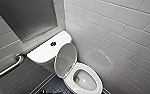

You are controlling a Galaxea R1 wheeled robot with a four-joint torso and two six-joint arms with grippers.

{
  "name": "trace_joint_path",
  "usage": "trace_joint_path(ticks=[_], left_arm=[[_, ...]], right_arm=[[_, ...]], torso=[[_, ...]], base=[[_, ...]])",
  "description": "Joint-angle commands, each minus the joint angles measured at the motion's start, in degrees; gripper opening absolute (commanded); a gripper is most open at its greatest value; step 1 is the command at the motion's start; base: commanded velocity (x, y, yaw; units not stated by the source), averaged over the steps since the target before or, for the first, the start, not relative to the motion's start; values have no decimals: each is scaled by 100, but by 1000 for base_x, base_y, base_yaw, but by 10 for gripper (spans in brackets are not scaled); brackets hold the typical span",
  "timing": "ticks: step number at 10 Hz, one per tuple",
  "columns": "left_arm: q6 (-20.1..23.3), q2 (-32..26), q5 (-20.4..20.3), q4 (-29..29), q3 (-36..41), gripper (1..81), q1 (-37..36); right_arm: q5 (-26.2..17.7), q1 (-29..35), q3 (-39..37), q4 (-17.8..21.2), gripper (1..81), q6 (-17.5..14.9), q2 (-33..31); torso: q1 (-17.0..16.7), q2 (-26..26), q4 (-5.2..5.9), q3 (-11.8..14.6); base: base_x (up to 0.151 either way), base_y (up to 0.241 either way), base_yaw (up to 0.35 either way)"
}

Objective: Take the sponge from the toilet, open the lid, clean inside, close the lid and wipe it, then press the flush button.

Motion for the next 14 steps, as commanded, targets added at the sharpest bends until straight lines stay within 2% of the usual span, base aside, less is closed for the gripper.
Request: trace_joint_path(ticks=[1,2,5,8,11,14], left_arm=[[-1596,-140,343,4259,-208,811,452],[-1977,-96,352,4767,-480,811,760],[-2032,150,343,4444,-1369,811,1466],[-2032,255,386,4382,-1519,811,1826],[-2006,774,378,4329,-2257,811,2441],[-2014,1152,273,4100,-3083,811,2626]], right_arm=[[-263,-72,-78,-499,10,-4,-220],[-263,-81,-147,-605,10,-4,-211],[-245,-125,-227,-649,10,-4,-149],[-254,-169,-447,-685,10,22,8],[-290,-186,-631,-693,10,66,149],[-290,-186,-641,-782,10,66,193]], torso=[[0,0,0,0],[0,0,0,0],[0,0,0,2],[0,-2,0,6],[0,-2,0,11],[0,-4,0,11]], base=[[0,0,0],[0,0,0],[0,0,0],[0,0,0],[0,0,0],[0,0,0]])
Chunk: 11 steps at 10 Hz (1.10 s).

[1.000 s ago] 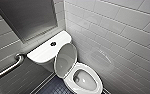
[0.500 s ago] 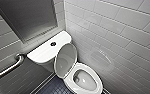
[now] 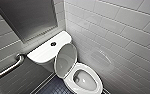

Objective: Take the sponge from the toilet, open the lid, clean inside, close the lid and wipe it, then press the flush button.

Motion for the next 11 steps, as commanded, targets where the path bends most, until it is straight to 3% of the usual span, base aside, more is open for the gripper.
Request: trace_joint_path(ticks=[1,5,7,8,10,11], left_arm=[[0,167,-247,-121,-549,811,122],[-69,624,-283,-155,-1523,811,211],[-34,817,-503,-138,-1780,811,386],[-17,1042,-218,-112,-1953,811,500],[18,1651,725,-112,-2578,811,720],[27,1890,921,-120,-2896,811,799]], right_arm=[[-264,-120,40,-222,10,20,-185],[-273,-120,-22,-223,10,11,-105],[-291,-111,-75,-231,10,-7,-44],[-291,-103,-128,-231,10,2,-9],[-299,-94,-268,-231,10,20,88],[-299,-103,-286,-231,10,20,105]], torso=[[0,0,0,0],[0,-2,0,2],[0,-2,0,2],[0,-2,0,2],[0,-2,0,2],[0,-2,0,2]], base=[[0,0,0],[0,0,0],[0,0,0],[0,0,0],[0,0,0],[0,0,0]])
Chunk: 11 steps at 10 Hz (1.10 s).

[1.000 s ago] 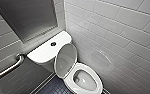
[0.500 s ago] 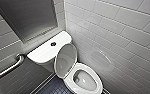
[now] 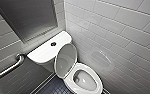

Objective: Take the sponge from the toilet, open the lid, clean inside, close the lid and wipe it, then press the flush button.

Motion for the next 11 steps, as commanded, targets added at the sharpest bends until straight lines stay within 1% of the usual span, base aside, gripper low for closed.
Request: trace_joint_path(ticks=[1,2,3,4,5,6,7,8,9,10,11], left_arm=[[58,629,893,4,-956,811,394],[240,893,1070,-14,-1290,811,474],[808,1121,1323,-257,-1528,811,561],[1825,1350,1736,-1053,-1730,811,658],[2706,1482,2088,-1863,-1776,811,719],[3319,1605,2454,-2415,-1776,811,737],[4149,1773,2951,-3261,-1767,811,763],[5240,1878,3057,-4352,-1767,811,764],[6445,1888,3040,-5581,-1758,811,764],[8027,1905,3014,-7246,-1697,811,737],[9087,1888,2996,-8226,-1592,811,720]], right_arm=[[-251,-111,-30,-188,10,22,-141],[-259,-111,-109,-188,10,22,-80],[-303,-103,-136,-188,10,22,-53],[-339,-103,-136,-188,10,22,-44],[-347,-85,-136,-188,10,22,-44],[-382,-77,-136,-188,10,22,-36],[-444,-68,-188,-188,10,22,-10],[-444,-102,-258,-188,10,14,17],[-461,-120,-354,-188,10,-21,61],[-583,-164,-651,-223,10,-4,200],[-873,-182,-960,-223,10,13,377]], torso=[[0,0,0,-2],[0,0,0,0],[0,0,0,0],[0,0,0,2],[0,0,0,2],[0,0,0,5],[0,0,0,5],[0,0,0,5],[0,0,0,5],[0,-2,0,7],[0,-2,0,7]], base=[[0,0,0],[0,0,0],[0,0,0],[0,0,0],[0,0,0],[0,0,0],[0,0,0],[0,0,0],[0,0,0],[0,0,0],[0,0,0]])
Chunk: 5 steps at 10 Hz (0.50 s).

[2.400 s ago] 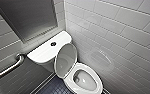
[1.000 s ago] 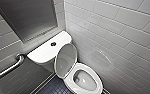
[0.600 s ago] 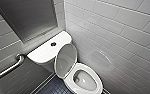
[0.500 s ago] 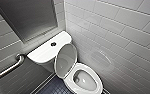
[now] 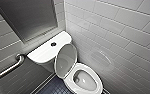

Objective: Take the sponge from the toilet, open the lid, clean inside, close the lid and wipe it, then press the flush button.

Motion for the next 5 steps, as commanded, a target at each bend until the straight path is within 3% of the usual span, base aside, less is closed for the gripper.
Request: trace_joint_path(ticks=[1,2,4,5], left_arm=[[3199,128,182,-3437,193,811,155],[3490,119,226,-3745,280,811,102],[3544,118,288,-3914,475,811,93],[3536,110,288,-3940,475,811,84]], right_arm=[[-818,-234,-613,-194,10,15,241],[-819,-279,-711,-212,10,32,304],[-854,-366,-588,-106,10,682,172],[-888,-497,-657,-106,10,753,189]], torso=[[0,0,0,0],[0,0,0,0],[0,0,0,2],[0,-2,0,2]], base=[[0,0,0],[0,0,0],[0,0,0],[0,0,0]])
